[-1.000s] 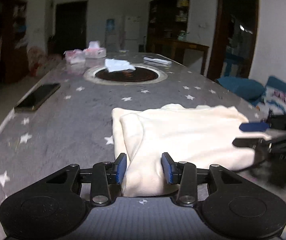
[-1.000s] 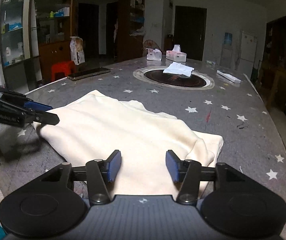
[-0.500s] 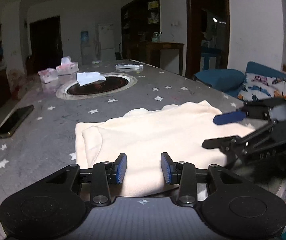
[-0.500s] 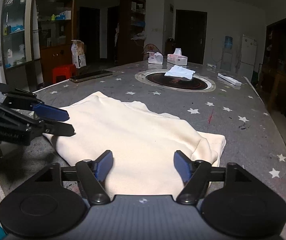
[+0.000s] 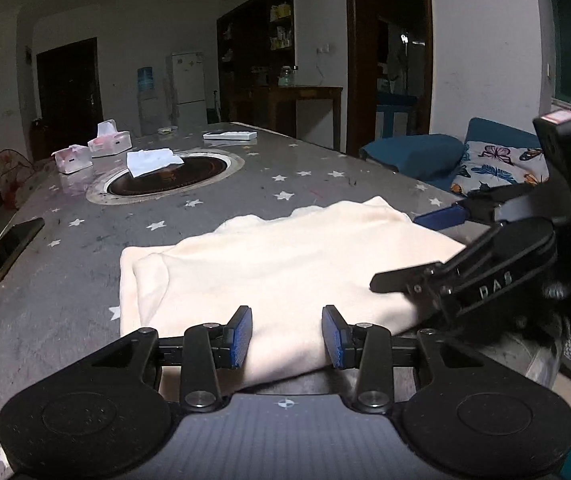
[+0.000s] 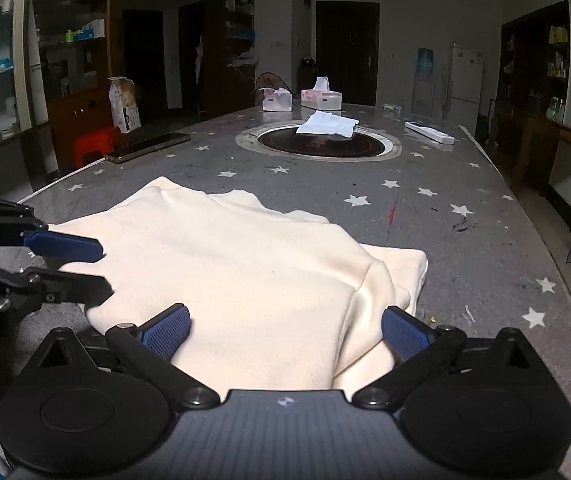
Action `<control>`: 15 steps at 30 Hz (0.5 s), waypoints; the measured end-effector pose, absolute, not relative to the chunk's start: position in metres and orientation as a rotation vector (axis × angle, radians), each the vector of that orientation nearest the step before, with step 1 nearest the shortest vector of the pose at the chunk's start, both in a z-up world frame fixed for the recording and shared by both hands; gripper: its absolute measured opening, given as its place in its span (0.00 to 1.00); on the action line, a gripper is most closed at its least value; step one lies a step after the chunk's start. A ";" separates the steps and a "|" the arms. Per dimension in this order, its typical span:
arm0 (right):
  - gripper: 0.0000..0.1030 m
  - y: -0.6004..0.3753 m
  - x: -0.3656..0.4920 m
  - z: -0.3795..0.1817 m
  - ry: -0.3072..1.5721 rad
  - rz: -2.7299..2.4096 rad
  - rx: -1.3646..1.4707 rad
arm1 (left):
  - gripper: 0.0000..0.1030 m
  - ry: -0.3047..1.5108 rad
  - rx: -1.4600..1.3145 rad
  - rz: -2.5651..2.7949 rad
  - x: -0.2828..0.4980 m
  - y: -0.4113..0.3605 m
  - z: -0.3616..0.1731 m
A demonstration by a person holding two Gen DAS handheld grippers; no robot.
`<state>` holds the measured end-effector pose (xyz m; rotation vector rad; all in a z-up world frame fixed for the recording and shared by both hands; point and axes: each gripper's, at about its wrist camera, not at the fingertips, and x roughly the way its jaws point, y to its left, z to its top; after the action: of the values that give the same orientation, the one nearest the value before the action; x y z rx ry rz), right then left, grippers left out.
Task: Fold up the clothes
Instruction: 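Press and smooth the folded shirt flat with both grippers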
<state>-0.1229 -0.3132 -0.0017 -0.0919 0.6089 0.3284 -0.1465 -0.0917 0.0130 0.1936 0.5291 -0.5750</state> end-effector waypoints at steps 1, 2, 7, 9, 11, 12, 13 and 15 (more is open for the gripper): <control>1.00 -0.315 -0.122 -0.002 0.613 0.330 -0.081 | 0.42 0.531 0.195 -0.576 -0.148 -0.091 0.012; 1.00 -0.316 -0.122 -0.002 0.618 0.331 -0.067 | 0.42 0.531 0.198 -0.577 -0.149 -0.090 0.012; 1.00 -0.318 -0.124 -0.003 0.622 0.327 -0.045 | 0.42 0.526 0.181 -0.580 -0.152 -0.090 0.020; 1.00 -0.319 -0.124 -0.003 0.620 0.323 -0.037 | 0.42 0.511 0.155 -0.582 -0.152 -0.088 0.026; 1.00 -0.320 -0.124 -0.004 0.620 0.323 -0.032 | 0.42 0.519 0.149 -0.563 -0.149 -0.087 0.023; 1.00 -0.320 -0.124 -0.004 0.620 0.323 -0.031 | 0.42 0.523 0.146 -0.553 -0.148 -0.086 0.022; 1.00 -0.319 -0.124 -0.004 0.619 0.322 -0.031 | 0.42 0.527 0.144 -0.544 -0.146 -0.085 0.020; 1.00 -0.319 -0.124 -0.004 0.619 0.322 -0.031 | 0.42 0.539 0.138 -0.527 -0.144 -0.083 0.015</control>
<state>-0.1242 -0.3190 -0.0039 -0.0306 0.6190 0.3219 -0.1436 -0.0831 0.0155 0.1384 0.5391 -0.5273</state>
